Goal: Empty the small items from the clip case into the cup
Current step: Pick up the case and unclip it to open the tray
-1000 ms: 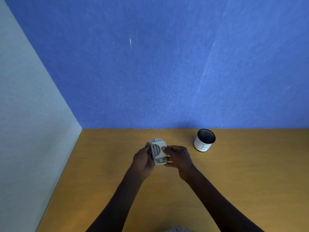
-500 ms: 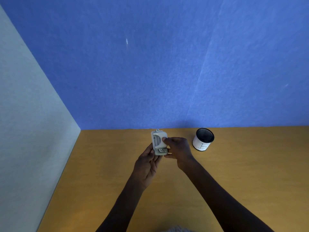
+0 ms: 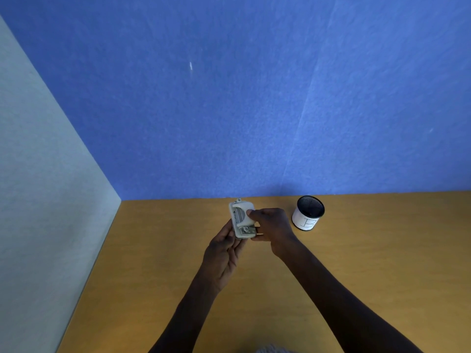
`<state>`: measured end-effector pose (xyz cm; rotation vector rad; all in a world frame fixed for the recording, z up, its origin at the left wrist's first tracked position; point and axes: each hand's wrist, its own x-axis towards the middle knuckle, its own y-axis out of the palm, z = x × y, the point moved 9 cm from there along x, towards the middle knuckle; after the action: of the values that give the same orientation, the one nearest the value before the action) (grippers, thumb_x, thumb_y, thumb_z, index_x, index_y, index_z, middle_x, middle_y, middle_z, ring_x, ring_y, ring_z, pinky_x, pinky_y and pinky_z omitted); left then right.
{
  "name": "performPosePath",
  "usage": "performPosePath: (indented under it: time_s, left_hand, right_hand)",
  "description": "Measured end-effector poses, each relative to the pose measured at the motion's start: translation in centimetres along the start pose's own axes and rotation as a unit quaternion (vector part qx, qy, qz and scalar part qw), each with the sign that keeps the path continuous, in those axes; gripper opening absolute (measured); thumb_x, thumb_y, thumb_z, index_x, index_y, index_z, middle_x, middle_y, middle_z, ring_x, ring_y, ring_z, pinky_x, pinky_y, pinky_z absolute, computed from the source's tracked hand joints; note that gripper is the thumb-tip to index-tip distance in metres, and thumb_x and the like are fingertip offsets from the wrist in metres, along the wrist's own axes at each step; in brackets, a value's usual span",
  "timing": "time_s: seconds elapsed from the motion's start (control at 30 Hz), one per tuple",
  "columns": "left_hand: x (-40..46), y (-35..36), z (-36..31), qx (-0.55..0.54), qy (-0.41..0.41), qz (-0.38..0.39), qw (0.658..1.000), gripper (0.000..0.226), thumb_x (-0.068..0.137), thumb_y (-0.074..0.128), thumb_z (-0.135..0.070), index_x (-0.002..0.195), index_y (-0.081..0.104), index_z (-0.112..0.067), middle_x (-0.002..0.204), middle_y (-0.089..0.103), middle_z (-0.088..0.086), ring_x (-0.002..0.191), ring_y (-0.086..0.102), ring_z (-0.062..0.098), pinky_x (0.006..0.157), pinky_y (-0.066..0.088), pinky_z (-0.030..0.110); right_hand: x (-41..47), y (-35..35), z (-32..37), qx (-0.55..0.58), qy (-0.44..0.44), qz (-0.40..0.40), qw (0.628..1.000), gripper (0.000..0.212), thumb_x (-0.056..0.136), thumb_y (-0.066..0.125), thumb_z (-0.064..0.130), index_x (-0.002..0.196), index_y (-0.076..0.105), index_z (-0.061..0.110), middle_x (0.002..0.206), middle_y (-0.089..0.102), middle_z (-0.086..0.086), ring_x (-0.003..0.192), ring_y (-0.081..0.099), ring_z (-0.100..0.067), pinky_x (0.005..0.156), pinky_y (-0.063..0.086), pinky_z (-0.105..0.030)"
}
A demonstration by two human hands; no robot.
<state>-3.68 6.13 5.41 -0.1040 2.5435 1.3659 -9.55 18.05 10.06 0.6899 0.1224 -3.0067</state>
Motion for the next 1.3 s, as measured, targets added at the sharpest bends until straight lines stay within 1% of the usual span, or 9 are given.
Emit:
performPosePath:
  time_s: [0.13, 0.3, 0.57, 0.63, 0.73, 0.87, 1.03, 1.17, 1.3]
  left_hand:
    - [0.0, 0.2, -0.1, -0.021, -0.015, -0.012, 1.0, 0.038, 0.1, 0.037, -0.004, 0.134, 0.055, -0.004, 0.135, 0.06, 0.017, 0.126, 0.057, 0.024, 0.097, 0.051, 0.032]
    - [0.4, 0.2, -0.7, -0.065, -0.01, -0.055, 0.996, 0.034, 0.096, 0.051, -0.021, 0.119, 0.064, 0.001, 0.114, 0.07, 0.016, 0.102, 0.07, 0.021, 0.079, 0.059, 0.03]
    - [1.1, -0.2, -0.6, -0.068, -0.026, -0.082, 0.994, 0.034, 0.1, 0.044, -0.025, 0.109, 0.064, 0.001, 0.089, 0.076, 0.013, 0.077, 0.074, 0.018, 0.059, 0.059, 0.027]
    - [1.2, -0.4, -0.4, -0.07, -0.027, -0.077, 0.994, 0.033, 0.1, 0.044, -0.023, 0.11, 0.063, 0.001, 0.09, 0.076, 0.014, 0.077, 0.075, 0.019, 0.059, 0.059, 0.027]
    - [1.4, -0.7, 0.0, -0.078, -0.025, -0.075, 0.994, 0.033, 0.1, 0.044, -0.022, 0.112, 0.063, 0.001, 0.094, 0.076, 0.014, 0.083, 0.074, 0.019, 0.066, 0.06, 0.029]
    - [1.6, -1.0, 0.3, -0.076, -0.029, -0.084, 0.993, 0.032, 0.1, 0.045, -0.022, 0.113, 0.064, 0.0, 0.096, 0.075, 0.014, 0.084, 0.074, 0.018, 0.067, 0.06, 0.028]
    - [1.8, -1.2, 0.3, -0.075, -0.03, -0.094, 0.992, 0.032, 0.101, 0.043, -0.021, 0.111, 0.065, 0.0, 0.095, 0.076, 0.014, 0.082, 0.074, 0.018, 0.064, 0.06, 0.028]
    - [1.8, -1.5, 0.3, -0.072, -0.033, -0.098, 0.992, 0.031, 0.101, 0.043, -0.019, 0.11, 0.066, 0.0, 0.093, 0.076, 0.015, 0.08, 0.074, 0.019, 0.063, 0.06, 0.028]
    - [1.6, -2.0, 0.5, -0.087, -0.035, -0.107, 0.99, 0.03, 0.101, 0.042, -0.017, 0.11, 0.064, 0.002, 0.092, 0.076, 0.015, 0.079, 0.075, 0.019, 0.062, 0.06, 0.028]
  right_hand:
    - [-0.3, 0.1, 0.0, -0.001, -0.005, 0.004, 1.0, 0.017, 0.088, 0.073, 0.02, 0.09, 0.072, 0.004, 0.098, 0.076, -0.02, 0.087, 0.076, -0.034, 0.066, 0.062, -0.042]
    - [-0.9, 0.8, -0.1, -0.021, -0.013, 0.023, 0.999, 0.022, 0.089, 0.072, 0.021, 0.095, 0.073, 0.0, 0.099, 0.077, -0.021, 0.088, 0.076, -0.034, 0.071, 0.062, -0.044]
    - [-1.6, 1.3, 0.5, -0.081, -0.024, 0.027, 0.996, 0.023, 0.091, 0.07, 0.019, 0.093, 0.073, -0.004, 0.098, 0.076, -0.023, 0.09, 0.076, -0.034, 0.08, 0.062, -0.054]
    - [-1.5, 1.3, 0.5, -0.091, -0.018, 0.025, 0.995, 0.025, 0.091, 0.07, 0.018, 0.095, 0.072, -0.007, 0.099, 0.076, -0.023, 0.091, 0.075, -0.034, 0.082, 0.061, -0.056]
    - [-1.3, 1.0, 0.4, -0.1, -0.01, 0.009, 0.995, 0.027, 0.089, 0.071, 0.016, 0.095, 0.071, -0.011, 0.098, 0.074, -0.026, 0.09, 0.074, -0.034, 0.084, 0.059, -0.059]
    - [-0.9, 0.7, 0.2, -0.103, -0.002, -0.008, 0.995, 0.029, 0.088, 0.072, 0.014, 0.095, 0.07, -0.014, 0.092, 0.073, -0.025, 0.072, 0.069, -0.023, 0.083, 0.06, -0.055]
    - [-0.4, 0.8, 0.0, -0.088, 0.021, -0.007, 0.996, 0.027, 0.088, 0.072, 0.015, 0.098, 0.07, -0.01, 0.1, 0.075, -0.024, 0.091, 0.074, -0.033, 0.081, 0.062, -0.052]
    - [-0.2, 0.9, -0.7, -0.065, 0.049, 0.006, 0.997, 0.027, 0.089, 0.071, 0.014, 0.103, 0.068, -0.009, 0.105, 0.074, -0.023, 0.096, 0.073, -0.032, 0.081, 0.062, -0.049]
    - [0.1, 0.9, -1.3, -0.057, 0.057, 0.016, 0.997, 0.029, 0.09, 0.07, 0.016, 0.106, 0.068, -0.008, 0.109, 0.072, -0.022, 0.098, 0.07, -0.028, 0.073, 0.06, -0.037]
